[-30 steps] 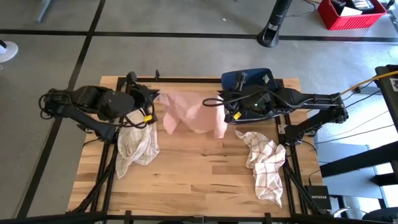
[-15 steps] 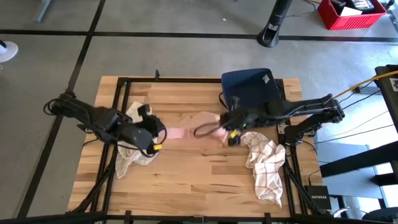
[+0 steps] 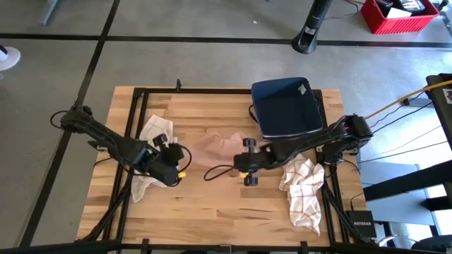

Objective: Fold towel
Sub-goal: Fold the pink towel

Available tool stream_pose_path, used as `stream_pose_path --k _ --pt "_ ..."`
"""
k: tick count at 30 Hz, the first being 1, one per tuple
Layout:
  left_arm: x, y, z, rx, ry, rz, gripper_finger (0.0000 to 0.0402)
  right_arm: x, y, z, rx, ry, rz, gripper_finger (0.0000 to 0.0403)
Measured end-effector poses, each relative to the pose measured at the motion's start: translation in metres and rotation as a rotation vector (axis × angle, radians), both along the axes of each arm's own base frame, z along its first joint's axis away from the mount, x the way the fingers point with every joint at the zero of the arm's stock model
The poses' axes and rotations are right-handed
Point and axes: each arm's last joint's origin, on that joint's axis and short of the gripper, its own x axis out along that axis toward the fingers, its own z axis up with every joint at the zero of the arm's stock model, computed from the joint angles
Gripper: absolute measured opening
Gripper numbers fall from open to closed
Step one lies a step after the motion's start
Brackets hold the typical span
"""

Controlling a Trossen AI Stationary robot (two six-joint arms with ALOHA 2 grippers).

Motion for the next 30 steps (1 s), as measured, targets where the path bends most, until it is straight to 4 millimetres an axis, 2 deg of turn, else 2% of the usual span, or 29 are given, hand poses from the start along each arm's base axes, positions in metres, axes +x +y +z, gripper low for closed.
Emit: stream_pose_path --k 6,12,18,23,26,30 --pt "0.001 0.000 -0.001 0.000 -0.003 -0.007 0.0004 -0.011 0.005 0.016 0.030 0.134 -0.065 0.0015" --pt "0.001 -0.001 -0.002 -0.021 0.001 -0.021 0.0004 -0.024 0.029 0.018 0.069 0.162 -0.041 0.0030" --pt "0.003 -0.002 -0.001 -0.024 -0.010 -0.036 0.0004 -0.014 0.037 0.018 0.113 0.074 -0.002 0.0127" --pt "0.001 -0.006 -0.002 -0.067 -0.001 -0.041 0.0004 -0.036 0.041 0.014 0.161 0.274 -0.035 0.0200" --pt "-0.001 -0.010 -0.002 -0.082 -0.006 -0.044 0.0004 -0.049 0.053 0.000 0.089 0.306 -0.014 0.0223" --pt "-0.003 -0.016 -0.002 -0.097 -0.014 -0.046 0.0004 -0.062 0.068 -0.029 0.022 0.261 0.075 0.0228"
